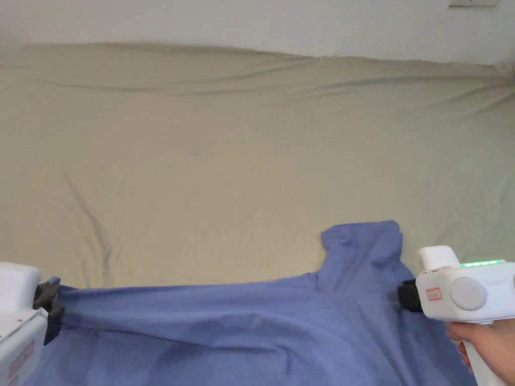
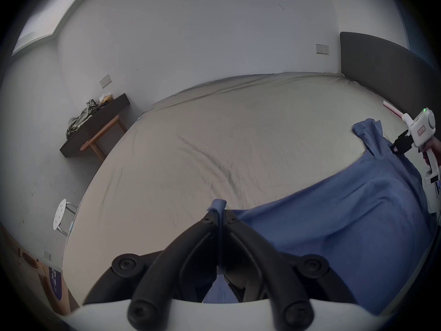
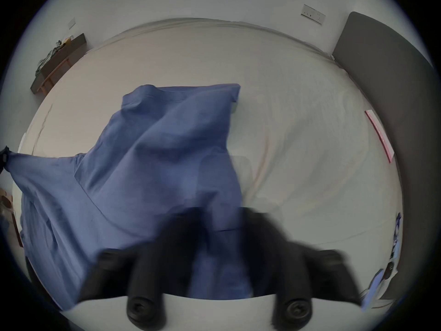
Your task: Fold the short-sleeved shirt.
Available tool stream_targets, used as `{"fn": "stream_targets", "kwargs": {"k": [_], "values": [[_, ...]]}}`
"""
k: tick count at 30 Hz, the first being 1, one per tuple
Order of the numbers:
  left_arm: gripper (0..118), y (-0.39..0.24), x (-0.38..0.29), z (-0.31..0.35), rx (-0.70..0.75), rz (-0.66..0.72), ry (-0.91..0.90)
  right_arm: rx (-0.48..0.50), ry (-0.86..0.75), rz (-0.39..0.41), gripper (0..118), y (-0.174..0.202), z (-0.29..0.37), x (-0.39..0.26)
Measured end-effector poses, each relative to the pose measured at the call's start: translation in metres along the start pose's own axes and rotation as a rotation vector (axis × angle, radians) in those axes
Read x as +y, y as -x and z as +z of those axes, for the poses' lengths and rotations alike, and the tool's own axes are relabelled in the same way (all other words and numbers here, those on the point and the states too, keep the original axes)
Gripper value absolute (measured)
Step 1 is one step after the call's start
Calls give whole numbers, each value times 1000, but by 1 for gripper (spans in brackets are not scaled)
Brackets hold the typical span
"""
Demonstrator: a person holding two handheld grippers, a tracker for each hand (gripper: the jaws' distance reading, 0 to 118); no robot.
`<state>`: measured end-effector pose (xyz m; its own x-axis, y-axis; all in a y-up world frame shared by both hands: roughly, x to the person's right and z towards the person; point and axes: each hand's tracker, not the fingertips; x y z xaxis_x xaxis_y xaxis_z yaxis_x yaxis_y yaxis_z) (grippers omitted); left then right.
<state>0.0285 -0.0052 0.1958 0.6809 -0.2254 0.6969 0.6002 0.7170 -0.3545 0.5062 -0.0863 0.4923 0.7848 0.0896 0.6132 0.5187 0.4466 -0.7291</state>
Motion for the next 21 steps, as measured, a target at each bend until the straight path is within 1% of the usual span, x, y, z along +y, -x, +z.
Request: {"fn": "stream_targets", "kwargs": {"k": [1, 2, 4, 5, 7, 8, 9, 12, 15, 18, 21], "values": [[0, -1, -1, 1, 1, 1, 0, -47, -3, 51, 3, 5, 0, 0], [0, -1, -4, -3, -4, 8, 0, -67, -9, 119, 3, 8, 1, -1], [0, -1, -5, 1, 0, 20, -4, -80, -17, 113, 3, 12, 10, -4], [0, 1, -3, 6, 3, 19, -15, -104, -64, 105, 3, 12, 24, -6], [0, 7, 3, 21, 11, 37, -45, -119, -187, 91, 3, 9, 59, -8], [0, 11, 7, 30, 15, 88, -80, -121, -231, 97, 3, 9, 79, -8], [0, 14, 13, 39, 19, 103, -102, -131, -275, 105, 3, 9, 100, -9], [0, 18, 34, 73, 82, 75, -200, -188, -439, 130, 3, 8, 171, -11], [0, 21, 54, 117, 115, 92, -315, -212, -590, 105, 3, 6, 238, -19], [0, 26, 70, 169, 171, 105, -452, -286, -744, 115, 3, 11, 305, -34], [0, 34, 79, 215, 224, 101, -555, -370, -871, 118, 3, 16, 357, -50]]}}
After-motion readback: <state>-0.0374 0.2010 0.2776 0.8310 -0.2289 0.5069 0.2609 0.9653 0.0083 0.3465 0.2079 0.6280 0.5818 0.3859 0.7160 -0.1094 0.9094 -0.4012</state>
